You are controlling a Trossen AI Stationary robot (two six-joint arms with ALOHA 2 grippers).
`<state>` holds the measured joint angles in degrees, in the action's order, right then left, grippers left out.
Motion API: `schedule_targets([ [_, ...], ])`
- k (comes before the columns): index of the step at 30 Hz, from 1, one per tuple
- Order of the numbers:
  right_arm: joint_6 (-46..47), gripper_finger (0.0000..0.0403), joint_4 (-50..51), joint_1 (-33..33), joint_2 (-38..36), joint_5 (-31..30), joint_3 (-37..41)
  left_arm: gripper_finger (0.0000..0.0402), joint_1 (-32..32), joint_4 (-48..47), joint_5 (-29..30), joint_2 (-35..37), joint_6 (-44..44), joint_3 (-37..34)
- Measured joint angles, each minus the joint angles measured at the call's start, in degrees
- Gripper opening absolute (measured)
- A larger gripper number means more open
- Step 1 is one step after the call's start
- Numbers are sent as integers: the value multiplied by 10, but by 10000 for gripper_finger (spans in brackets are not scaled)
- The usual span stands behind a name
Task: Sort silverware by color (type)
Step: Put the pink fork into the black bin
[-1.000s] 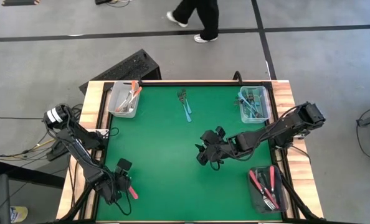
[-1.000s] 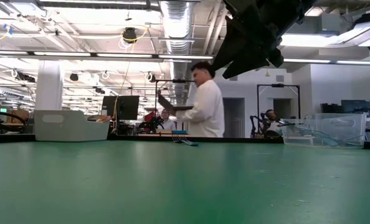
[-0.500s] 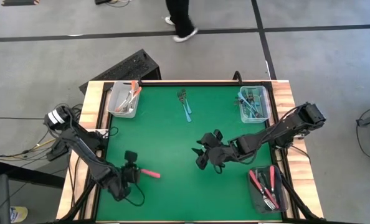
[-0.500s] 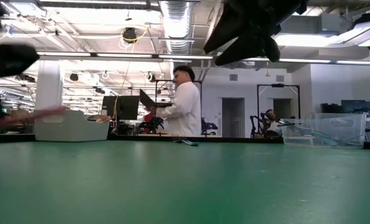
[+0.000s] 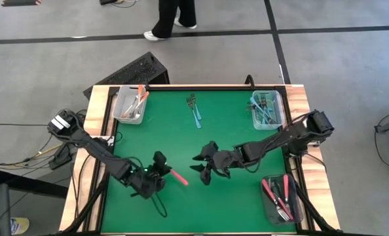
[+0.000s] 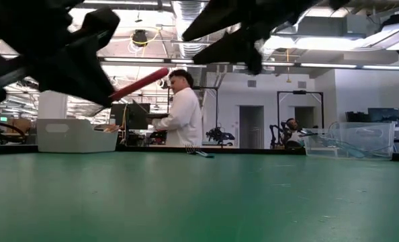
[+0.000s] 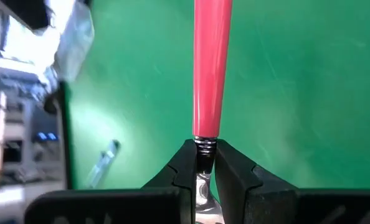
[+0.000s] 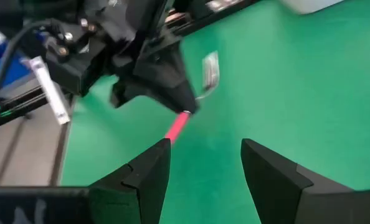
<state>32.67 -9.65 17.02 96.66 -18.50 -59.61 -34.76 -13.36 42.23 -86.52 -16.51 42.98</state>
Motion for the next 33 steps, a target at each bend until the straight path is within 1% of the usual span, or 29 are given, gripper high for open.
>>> schedule_targets([
  [3,-2,221,-18,-9,24,36,1,21,19,23,-2,0,-54,2],
  [6,1,221,-31,-15,40,44,-1,21,33,35,-2,0,-76,2],
  [15,-7,221,-26,-38,40,67,0,21,91,61,-32,1,-63,2],
  [17,-20,221,-24,-45,40,70,0,21,103,84,-49,1,-72,3],
  [19,-36,221,-16,-52,40,88,0,21,115,109,-72,1,-93,3],
  [24,-41,221,-13,-54,40,100,0,21,135,157,-117,1,-145,3],
  [28,-29,221,-13,-54,39,149,0,22,142,184,-145,1,-195,3],
  [30,-27,221,-5,-54,39,155,0,22,149,195,-165,1,-221,3],
  [33,-12,221,10,-55,38,155,-1,22,154,200,-161,1,-243,3],
])
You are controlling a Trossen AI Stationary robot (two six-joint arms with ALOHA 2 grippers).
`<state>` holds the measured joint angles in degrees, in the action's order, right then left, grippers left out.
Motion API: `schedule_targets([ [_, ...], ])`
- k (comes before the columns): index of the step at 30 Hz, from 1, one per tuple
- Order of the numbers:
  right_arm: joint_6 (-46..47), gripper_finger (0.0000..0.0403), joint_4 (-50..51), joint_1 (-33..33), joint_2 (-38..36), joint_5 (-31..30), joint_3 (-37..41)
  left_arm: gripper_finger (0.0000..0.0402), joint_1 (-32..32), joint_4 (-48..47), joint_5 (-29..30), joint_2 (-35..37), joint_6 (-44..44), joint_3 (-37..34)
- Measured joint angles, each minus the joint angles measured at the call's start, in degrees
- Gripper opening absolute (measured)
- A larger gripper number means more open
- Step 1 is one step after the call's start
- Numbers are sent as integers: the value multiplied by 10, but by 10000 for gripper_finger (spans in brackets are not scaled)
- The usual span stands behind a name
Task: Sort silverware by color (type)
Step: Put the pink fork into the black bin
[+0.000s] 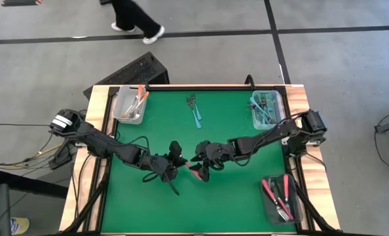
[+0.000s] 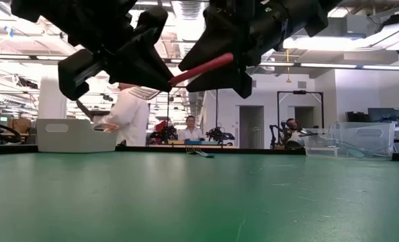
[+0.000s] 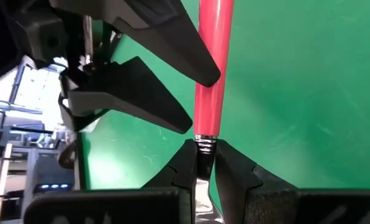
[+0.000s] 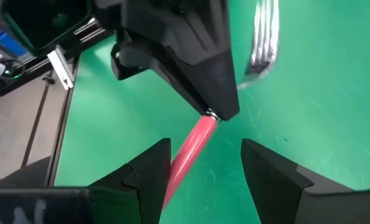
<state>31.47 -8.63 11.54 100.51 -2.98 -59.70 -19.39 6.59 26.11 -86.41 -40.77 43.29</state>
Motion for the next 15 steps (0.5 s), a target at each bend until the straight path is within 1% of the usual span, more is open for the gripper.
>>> schedule_targets([
  [4,11,212,4,-4,0,3,0,22,2,8,0,0,-20,0],
  [12,10,197,11,-15,1,34,1,22,2,12,0,0,-31,0],
  [15,11,179,8,-15,1,39,1,22,4,14,0,0,-31,0],
])
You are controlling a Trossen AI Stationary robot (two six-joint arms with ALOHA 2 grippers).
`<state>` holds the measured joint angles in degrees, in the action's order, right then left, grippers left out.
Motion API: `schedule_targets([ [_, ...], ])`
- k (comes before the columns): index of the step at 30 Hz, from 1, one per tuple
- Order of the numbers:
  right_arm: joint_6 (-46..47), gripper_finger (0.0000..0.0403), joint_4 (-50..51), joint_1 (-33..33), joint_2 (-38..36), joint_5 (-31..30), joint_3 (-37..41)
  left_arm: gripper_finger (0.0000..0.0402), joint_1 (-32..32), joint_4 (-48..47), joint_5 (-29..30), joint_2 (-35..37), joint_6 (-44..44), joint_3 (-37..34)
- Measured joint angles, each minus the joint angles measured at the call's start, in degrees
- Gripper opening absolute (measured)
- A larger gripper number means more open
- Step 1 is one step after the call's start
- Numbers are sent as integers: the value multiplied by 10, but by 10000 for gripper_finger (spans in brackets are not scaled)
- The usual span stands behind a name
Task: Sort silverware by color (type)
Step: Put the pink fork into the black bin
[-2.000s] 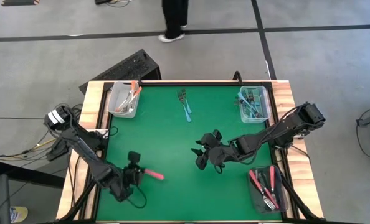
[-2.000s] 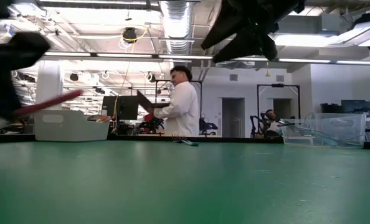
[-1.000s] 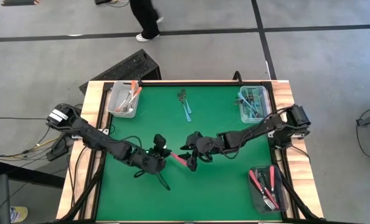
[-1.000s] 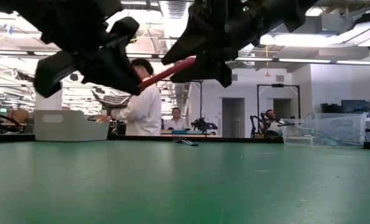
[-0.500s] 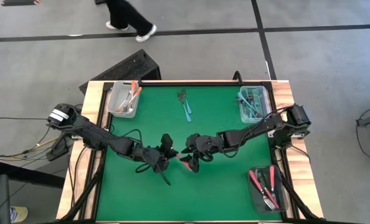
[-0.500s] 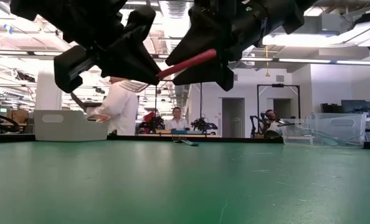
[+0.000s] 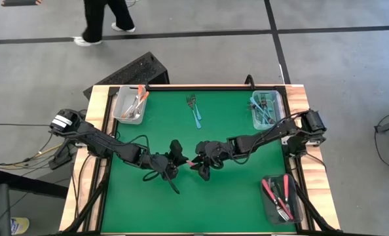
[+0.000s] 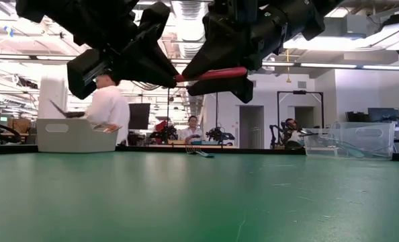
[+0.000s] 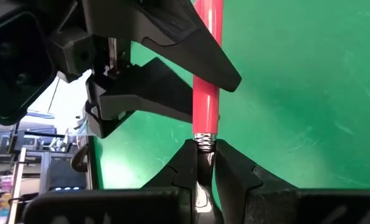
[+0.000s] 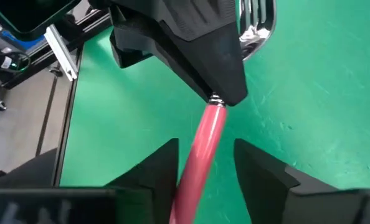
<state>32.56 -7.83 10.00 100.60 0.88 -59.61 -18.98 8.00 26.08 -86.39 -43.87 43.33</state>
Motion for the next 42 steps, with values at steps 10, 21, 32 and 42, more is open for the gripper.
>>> schedule_targets([
  [10,7,40,20,9,-6,-53,1,52,26,20,-32,0,111,0],
  [21,143,40,297,114,-99,-270,0,106,38,23,72,1,341,1],
  [32,410,40,549,306,-193,-305,0,110,57,3,149,1,445,-4],
  [42,672,41,651,514,-277,-265,0,110,86,3,84,0,447,-4],
])
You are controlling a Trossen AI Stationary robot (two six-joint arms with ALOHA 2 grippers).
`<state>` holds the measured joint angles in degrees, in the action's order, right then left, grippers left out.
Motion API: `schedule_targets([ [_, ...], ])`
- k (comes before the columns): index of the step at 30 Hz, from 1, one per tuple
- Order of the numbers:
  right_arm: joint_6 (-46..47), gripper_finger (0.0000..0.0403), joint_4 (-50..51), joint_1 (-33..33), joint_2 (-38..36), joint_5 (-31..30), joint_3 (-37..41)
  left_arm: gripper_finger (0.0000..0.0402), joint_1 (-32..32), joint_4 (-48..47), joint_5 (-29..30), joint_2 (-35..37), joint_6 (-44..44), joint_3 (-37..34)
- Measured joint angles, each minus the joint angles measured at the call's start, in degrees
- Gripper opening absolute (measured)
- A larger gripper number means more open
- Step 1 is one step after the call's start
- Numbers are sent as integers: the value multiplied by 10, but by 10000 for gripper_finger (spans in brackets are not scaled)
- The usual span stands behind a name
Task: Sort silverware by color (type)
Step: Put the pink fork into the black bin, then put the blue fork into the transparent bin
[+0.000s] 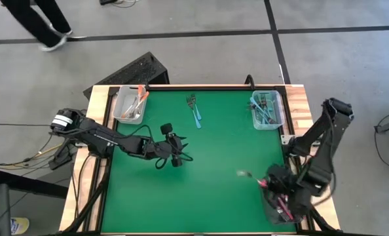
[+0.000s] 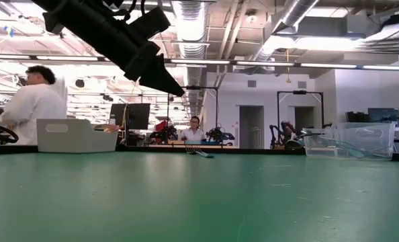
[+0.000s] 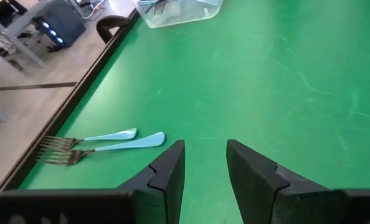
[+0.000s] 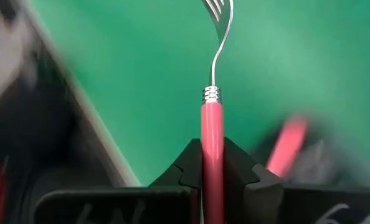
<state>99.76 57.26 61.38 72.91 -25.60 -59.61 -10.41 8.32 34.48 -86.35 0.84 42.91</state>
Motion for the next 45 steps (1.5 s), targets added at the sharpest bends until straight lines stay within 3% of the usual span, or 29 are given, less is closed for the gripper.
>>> schedule_targets([
  [3,41,41,8,54,1,45,0,110,6,1,-2,0,5,0],
  [7,226,41,67,105,11,55,0,110,12,2,-2,0,23,0],
  [9,259,41,68,120,27,69,0,110,12,2,-2,0,29,0],
  [19,245,71,10,128,113,81,0,110,12,2,-2,0,29,0],
  [26,249,107,18,128,159,140,0,110,12,2,-2,0,34,-1],
  [38,261,181,44,114,146,139,0,110,12,17,-2,0,35,-1],
  [45,230,187,86,65,117,89,0,110,12,33,-2,0,35,-1],
])
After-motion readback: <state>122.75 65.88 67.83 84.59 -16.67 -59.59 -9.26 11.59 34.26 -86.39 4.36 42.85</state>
